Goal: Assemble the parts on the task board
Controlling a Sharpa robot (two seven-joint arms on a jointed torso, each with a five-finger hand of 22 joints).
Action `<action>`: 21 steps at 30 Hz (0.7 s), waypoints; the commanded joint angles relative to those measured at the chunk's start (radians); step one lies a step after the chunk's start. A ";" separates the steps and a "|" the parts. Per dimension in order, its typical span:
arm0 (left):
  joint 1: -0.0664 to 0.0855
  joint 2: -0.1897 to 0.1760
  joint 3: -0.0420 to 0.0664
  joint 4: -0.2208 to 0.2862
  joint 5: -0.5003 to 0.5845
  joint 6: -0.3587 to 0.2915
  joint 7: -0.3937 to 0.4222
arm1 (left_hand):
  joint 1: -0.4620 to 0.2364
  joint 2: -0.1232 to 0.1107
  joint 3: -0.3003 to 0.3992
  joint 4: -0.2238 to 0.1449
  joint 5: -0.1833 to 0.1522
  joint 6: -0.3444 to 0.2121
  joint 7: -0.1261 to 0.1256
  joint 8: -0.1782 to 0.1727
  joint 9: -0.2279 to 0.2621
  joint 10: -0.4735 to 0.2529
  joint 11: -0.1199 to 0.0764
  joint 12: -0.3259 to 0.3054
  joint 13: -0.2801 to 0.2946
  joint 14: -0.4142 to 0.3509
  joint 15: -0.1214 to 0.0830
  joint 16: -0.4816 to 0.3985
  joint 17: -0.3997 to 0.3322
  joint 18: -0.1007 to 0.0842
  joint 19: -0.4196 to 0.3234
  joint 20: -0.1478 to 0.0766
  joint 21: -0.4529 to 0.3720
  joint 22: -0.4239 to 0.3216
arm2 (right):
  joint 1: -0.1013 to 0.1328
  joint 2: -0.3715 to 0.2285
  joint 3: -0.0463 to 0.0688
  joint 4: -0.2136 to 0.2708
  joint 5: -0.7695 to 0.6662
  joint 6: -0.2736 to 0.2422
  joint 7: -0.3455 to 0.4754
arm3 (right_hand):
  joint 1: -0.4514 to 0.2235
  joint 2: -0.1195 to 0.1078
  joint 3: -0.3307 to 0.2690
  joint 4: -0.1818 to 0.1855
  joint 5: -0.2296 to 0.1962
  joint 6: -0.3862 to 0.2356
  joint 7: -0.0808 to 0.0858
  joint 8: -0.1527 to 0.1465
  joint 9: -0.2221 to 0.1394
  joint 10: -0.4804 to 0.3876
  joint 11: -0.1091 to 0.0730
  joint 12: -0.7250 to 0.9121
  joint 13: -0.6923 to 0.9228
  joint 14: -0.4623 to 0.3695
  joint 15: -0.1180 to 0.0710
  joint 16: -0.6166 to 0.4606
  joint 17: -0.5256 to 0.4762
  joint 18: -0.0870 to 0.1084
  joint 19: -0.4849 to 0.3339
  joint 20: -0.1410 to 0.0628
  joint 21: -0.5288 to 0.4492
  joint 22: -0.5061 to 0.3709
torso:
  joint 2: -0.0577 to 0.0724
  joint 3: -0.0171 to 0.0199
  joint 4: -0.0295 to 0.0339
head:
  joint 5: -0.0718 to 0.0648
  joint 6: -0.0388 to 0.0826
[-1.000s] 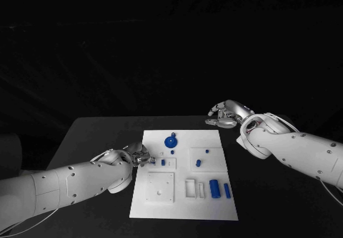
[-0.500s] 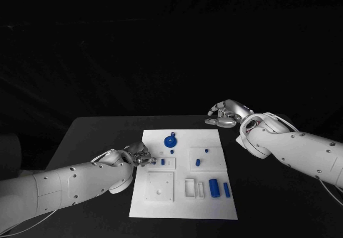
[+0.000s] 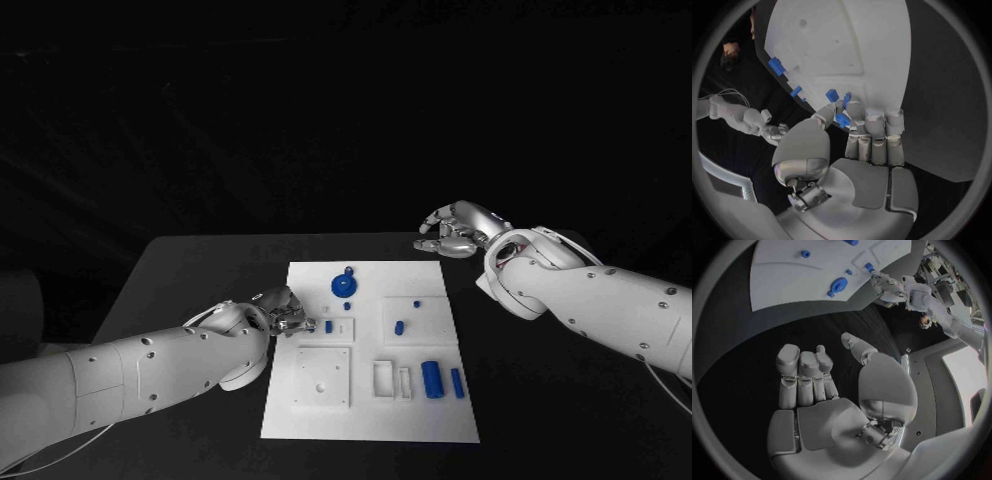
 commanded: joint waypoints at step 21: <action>-0.001 0.000 0.000 -0.012 -0.014 0.045 0.009 | 0.019 -0.005 0.141 -0.131 -0.001 0.022 -0.014 0.002 0.001 0.035 -0.030 0.007 0.002 0.033 -0.040 0.006 0.001 0.012 0.007 -0.121 0.006 0.016 | -0.001 -0.001 0.000 0.001 -0.003 0.008 0.008 | 0.003 0.002 -0.004 0.000 0.005 0.006 0.009 -0.001 0.002 -0.049 0.018 0.004 -0.002 0.009 0.000 -0.006 0.002 0.118 0.000 -0.010 -0.005 0.003 | 0.000 -0.0007 0.0012 | 0.000 -0.001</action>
